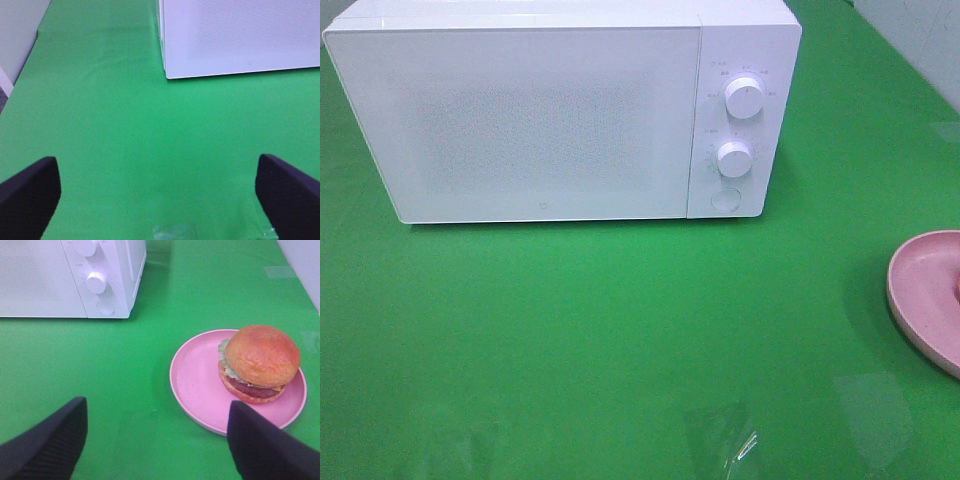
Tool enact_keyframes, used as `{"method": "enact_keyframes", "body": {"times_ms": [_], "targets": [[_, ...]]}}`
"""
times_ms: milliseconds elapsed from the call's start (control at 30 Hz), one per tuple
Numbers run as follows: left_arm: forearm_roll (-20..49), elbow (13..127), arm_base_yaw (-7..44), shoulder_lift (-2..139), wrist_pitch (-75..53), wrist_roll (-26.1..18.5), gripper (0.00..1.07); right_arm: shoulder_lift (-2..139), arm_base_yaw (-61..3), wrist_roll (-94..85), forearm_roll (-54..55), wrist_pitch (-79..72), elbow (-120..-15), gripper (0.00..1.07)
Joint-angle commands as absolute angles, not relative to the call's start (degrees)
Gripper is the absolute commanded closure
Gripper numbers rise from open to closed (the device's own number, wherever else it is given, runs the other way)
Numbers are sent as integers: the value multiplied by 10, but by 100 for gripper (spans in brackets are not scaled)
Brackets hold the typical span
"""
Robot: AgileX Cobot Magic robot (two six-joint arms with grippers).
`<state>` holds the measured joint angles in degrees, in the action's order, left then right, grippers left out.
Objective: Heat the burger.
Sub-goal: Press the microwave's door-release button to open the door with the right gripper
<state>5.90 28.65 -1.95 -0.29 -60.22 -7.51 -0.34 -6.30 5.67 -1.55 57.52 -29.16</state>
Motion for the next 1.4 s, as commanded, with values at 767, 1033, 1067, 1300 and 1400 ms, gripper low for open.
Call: {"method": "enact_keyframes", "body": {"times_ms": [767,1033,1067,1300,1400], "targets": [[59,285,-19,-17,-594,-76,9,333,-60,38,-18,468,-362,31],[59,285,-19,-17,-594,-76,9,411,-60,38,-19,374,-362,31],[59,285,-19,-17,-594,-76,9,431,-60,38,-19,342,-362,31],[59,285,-19,-17,-594,-76,9,473,-60,40,-19,252,-362,31],[59,285,-19,-17,-594,-76,9,481,-60,40,-19,229,-362,31]]}}
